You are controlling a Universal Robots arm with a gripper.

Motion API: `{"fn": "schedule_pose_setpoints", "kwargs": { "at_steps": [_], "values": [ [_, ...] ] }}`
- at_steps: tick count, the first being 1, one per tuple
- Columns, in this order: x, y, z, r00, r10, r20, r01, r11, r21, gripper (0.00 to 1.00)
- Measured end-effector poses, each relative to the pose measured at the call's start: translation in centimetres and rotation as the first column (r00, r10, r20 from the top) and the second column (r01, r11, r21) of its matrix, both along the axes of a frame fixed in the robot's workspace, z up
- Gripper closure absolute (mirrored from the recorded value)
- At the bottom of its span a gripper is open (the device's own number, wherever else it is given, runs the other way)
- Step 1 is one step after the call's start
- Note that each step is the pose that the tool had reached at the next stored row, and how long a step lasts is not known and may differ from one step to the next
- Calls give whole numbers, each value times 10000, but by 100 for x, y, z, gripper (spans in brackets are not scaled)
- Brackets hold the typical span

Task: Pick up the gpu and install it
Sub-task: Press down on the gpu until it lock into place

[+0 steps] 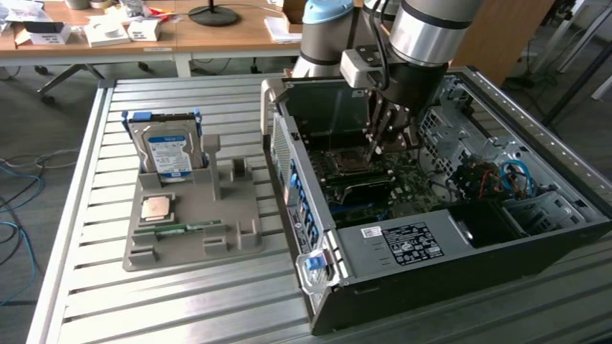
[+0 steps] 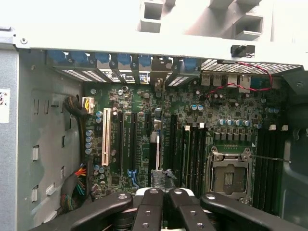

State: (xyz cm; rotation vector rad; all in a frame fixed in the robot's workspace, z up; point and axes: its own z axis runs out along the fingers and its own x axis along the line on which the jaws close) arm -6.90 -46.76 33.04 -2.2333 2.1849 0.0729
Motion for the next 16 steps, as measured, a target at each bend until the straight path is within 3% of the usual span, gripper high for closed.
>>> {"fn": "schedule_pose_setpoints", "kwargs": {
  "at_steps": [8,16],
  "values": [
    [-1,-52,-67,10000,-2,0,2,10000,2,89],
    [-11,-60,-213,10000,0,0,0,10000,2,89]
  ]
}}
